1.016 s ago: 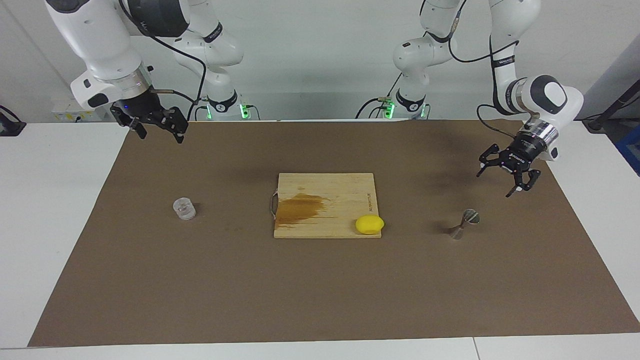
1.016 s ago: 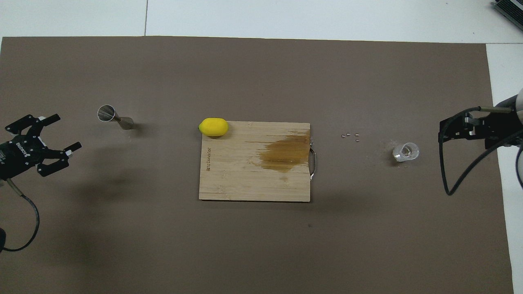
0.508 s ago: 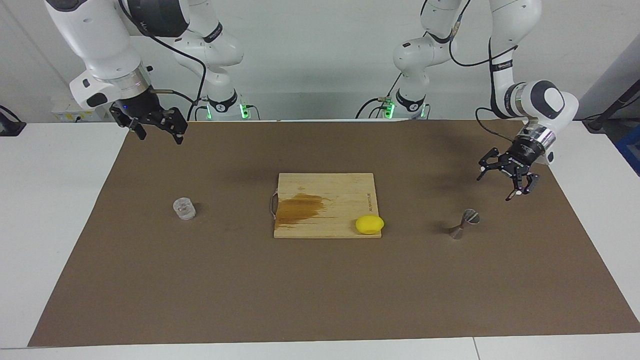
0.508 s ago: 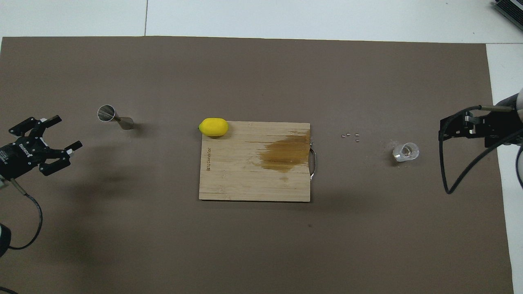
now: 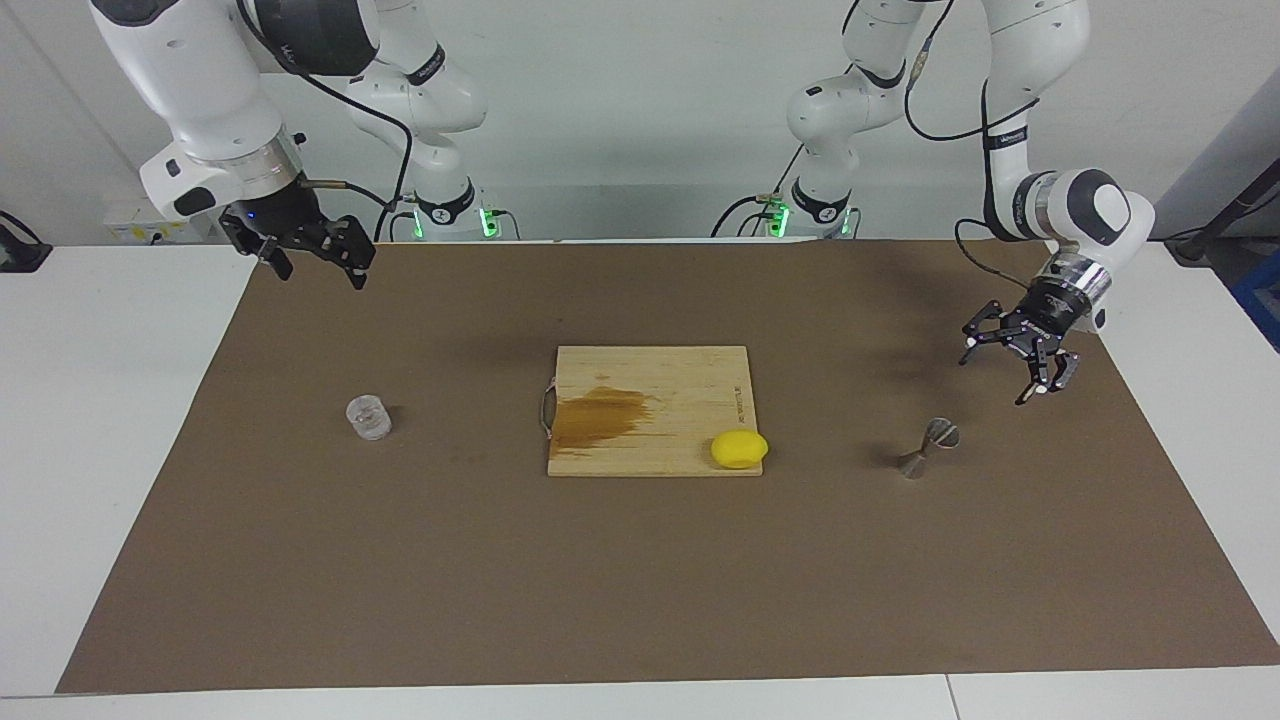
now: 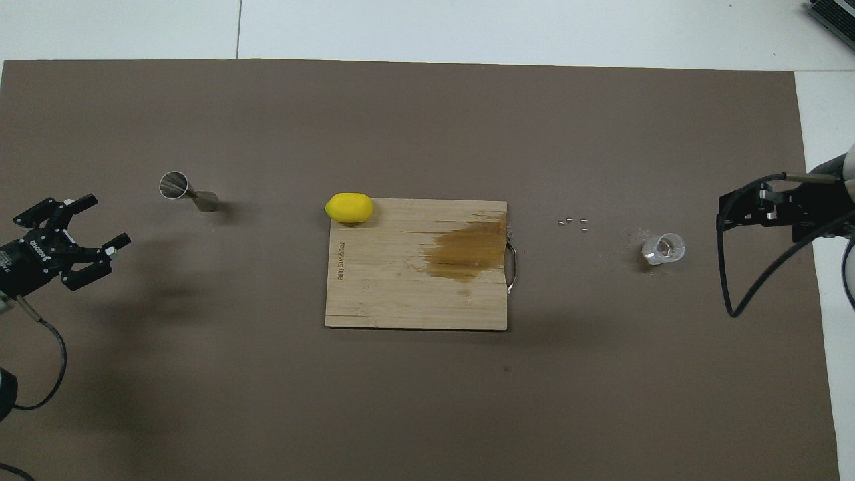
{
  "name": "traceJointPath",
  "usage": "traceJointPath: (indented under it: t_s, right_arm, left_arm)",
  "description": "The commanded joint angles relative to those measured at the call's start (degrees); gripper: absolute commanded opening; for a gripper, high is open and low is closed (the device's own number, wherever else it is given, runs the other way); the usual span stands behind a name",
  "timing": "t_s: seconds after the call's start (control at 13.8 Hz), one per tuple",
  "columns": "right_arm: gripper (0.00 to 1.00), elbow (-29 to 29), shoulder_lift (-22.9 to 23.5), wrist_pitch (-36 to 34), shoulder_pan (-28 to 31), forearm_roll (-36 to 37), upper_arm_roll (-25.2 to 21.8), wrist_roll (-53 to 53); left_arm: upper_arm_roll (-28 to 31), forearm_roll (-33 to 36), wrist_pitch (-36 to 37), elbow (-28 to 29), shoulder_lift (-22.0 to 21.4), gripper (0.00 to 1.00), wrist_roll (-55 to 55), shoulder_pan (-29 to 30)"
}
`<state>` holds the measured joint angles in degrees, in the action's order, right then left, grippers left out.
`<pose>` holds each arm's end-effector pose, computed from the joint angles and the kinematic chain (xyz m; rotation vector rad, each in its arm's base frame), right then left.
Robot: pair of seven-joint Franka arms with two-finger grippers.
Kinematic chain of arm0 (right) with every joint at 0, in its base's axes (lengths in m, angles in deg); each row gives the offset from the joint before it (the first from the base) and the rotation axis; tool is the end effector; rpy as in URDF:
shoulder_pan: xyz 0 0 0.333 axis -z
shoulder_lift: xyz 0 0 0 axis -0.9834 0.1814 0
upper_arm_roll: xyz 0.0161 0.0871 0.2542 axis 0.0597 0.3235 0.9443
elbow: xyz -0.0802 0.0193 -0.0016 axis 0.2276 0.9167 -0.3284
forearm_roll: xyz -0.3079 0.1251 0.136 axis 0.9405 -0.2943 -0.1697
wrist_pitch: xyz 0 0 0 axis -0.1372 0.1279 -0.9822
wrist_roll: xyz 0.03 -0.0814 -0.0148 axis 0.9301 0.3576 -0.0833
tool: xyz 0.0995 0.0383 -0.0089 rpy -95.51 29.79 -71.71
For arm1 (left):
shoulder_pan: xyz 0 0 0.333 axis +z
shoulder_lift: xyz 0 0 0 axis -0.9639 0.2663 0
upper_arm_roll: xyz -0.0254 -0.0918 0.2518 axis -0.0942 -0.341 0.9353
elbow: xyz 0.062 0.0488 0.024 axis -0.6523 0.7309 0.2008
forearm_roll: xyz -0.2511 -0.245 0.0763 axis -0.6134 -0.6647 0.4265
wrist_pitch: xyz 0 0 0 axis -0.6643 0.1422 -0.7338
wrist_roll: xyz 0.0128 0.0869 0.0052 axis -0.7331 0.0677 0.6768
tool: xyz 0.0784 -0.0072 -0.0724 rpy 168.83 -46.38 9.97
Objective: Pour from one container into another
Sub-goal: 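Reach the left gripper forward to the small metal cup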
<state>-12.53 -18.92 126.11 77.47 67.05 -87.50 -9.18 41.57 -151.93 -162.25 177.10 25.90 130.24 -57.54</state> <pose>0.5161 0.0094 0.5639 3.1019 -0.2645 -0.0941 0.4757 0.1496 0.3091 0.7542 1.8702 -0.6392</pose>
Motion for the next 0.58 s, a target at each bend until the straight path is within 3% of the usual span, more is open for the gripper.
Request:
traceJointPath:
  t_s: [0.0,0.51]
  right_arm:
    - [0.98,-1.61,-1.16,1.23,0.58,-0.91,0.09,-0.73]
    - [0.99,-1.61,-1.16,1.32,0.67,-0.55,0.09,-0.73]
  left_arm:
    - [-0.49,-3.96,-2.49,-0.04,1.85,1.0,0.31,-0.04]
    - [-0.66,-13.89,-9.97,-0.48,3.17,1.0,-3.1,-8.03]
